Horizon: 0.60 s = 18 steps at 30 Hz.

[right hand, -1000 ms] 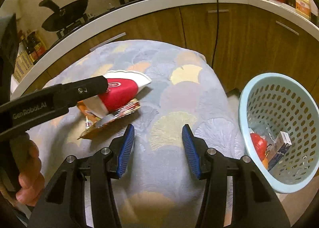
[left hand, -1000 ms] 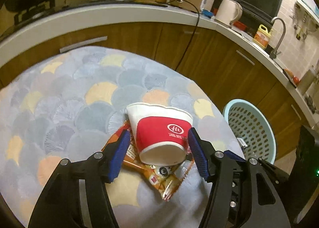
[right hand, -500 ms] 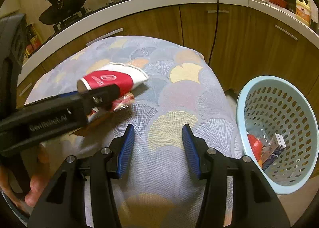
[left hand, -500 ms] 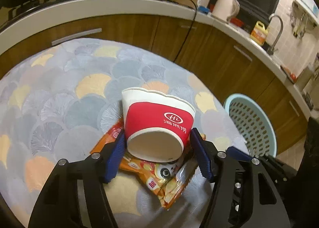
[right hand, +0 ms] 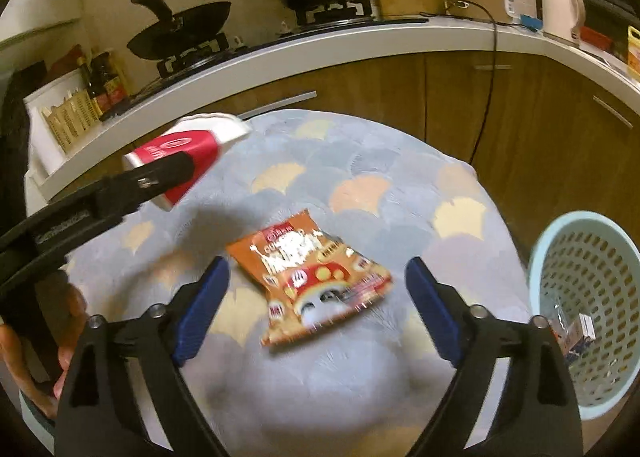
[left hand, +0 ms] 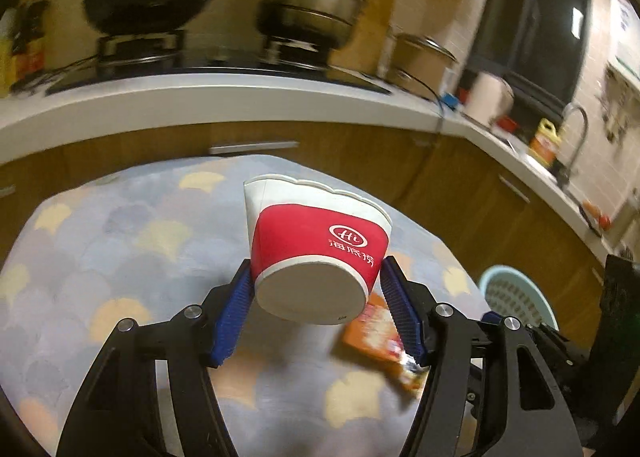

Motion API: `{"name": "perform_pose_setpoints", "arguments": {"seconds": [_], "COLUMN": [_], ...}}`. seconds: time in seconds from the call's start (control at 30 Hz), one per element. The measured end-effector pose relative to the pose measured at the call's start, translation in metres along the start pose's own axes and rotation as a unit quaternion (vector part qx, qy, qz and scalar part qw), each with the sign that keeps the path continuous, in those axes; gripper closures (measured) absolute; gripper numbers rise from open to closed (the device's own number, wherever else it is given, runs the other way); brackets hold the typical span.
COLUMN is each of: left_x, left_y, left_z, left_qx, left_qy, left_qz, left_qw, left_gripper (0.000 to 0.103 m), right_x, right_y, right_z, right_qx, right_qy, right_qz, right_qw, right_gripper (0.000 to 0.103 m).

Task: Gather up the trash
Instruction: 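Grasp the red-and-white paper cup with the left tool while the right tool grasps the snack bag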

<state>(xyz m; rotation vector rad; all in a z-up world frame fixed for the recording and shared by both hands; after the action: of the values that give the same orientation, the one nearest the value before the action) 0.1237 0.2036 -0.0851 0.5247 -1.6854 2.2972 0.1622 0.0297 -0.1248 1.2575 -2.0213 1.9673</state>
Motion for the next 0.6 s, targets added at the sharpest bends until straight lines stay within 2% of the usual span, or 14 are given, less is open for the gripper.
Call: {"name": "perform_pose_setpoints", "arguments": {"seconds": [0.13,0.2,0.3,0.37,0.47,0.5,0.6], "left_x": [-0.002,-0.006,-0.004,-0.002,0.000,0.001,0.002], "left_y": [0.004,0.005,0.005,0.005,0.005,0.005,0.006], "left_z": [-0.018,-0.021,-0.021,-0.020,-0.018,-0.019,-0.021], "left_qx": [0.019,0.021,0.026,0.022,0.018,0.019,0.024], "left_qy": [-0.019,-0.033,-0.027,-0.028,-0.025,-0.025,-0.024], "left_qz": [0.013,0.008,0.009,0.011,0.016,0.016,0.015], "left_qw": [0.9995,0.9992,0.9993,0.9993,0.9994,0.9994,0.9993], "left_gripper": [0.042,0.042,0.042,0.042,0.041,0.041,0.041], "right_x": [-0.029,-0.038,-0.040,-0.045,-0.047,-0.047,-0.041], "right_y": [0.010,0.019,0.019,0.020,0.023,0.024,0.023], "right_z": [0.000,0.005,0.000,-0.008,-0.015,-0.015,-0.011], "right_qx": [-0.005,-0.017,0.001,0.028,0.051,0.052,0.049], "right_qy": [0.009,0.010,0.015,0.038,0.049,0.053,0.061], "right_qz": [-0.049,-0.066,-0.066,-0.071,-0.073,-0.072,-0.060], "right_qw": [0.999,0.998,0.998,0.996,0.995,0.995,0.995], "right_gripper": [0.008,0.008,0.008,0.008,0.009,0.012,0.033]}}
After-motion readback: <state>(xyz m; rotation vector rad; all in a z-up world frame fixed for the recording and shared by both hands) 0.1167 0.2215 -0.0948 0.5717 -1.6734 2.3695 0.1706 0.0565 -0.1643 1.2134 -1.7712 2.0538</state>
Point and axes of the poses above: each gripper's, at about its wrist camera, not at the fingertips, and x roughly against the way its jaws point, z to its right, y to its underside, the point moved 2 cm from there along -x, roughly the way its jaws point, and after that the axes turned 10 degrees about z, right-handed, at the moved point
